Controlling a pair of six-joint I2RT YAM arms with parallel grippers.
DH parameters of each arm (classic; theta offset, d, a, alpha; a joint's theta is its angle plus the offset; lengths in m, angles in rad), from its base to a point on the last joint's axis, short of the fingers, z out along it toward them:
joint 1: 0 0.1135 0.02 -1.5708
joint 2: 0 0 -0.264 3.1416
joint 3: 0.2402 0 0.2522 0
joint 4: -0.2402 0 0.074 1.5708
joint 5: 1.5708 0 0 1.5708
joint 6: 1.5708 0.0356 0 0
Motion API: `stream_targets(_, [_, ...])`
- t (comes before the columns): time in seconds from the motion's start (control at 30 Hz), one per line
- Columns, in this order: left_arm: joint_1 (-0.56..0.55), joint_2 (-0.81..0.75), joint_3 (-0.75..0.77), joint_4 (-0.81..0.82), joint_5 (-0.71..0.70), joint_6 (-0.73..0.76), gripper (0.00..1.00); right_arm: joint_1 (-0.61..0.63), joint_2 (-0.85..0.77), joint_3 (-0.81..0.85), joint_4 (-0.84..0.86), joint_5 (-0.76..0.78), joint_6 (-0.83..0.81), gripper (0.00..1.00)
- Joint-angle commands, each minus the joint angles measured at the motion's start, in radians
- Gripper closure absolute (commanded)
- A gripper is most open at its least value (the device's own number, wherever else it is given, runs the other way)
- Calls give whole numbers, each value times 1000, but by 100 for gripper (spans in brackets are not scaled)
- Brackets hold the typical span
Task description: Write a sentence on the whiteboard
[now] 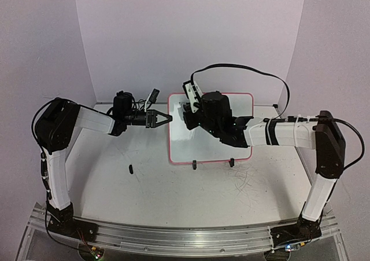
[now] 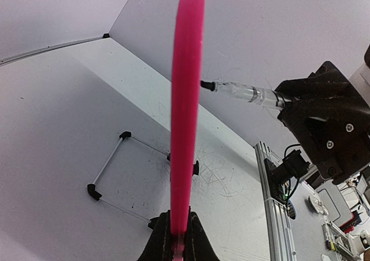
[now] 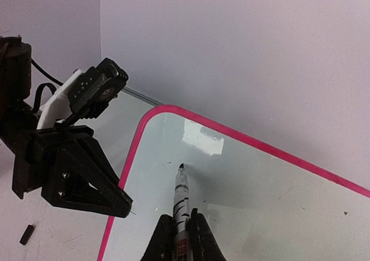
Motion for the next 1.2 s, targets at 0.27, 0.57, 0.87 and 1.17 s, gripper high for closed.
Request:
stream_targets(0.27, [-20, -66, -10, 17, 16, 13, 100, -1, 18, 41, 52, 35, -4, 100])
stream_targets(0.57, [-23, -70, -10, 18, 16, 15, 100, -1, 33, 50, 51, 28, -5, 100])
stream_targets(0.87, [-23, -73, -11, 18, 17, 17, 100, -1, 48, 62, 47, 6, 3, 100])
stream_targets(1.17, [-24, -74, -11, 18, 16, 18, 100, -2, 61, 69, 30, -22, 22, 100])
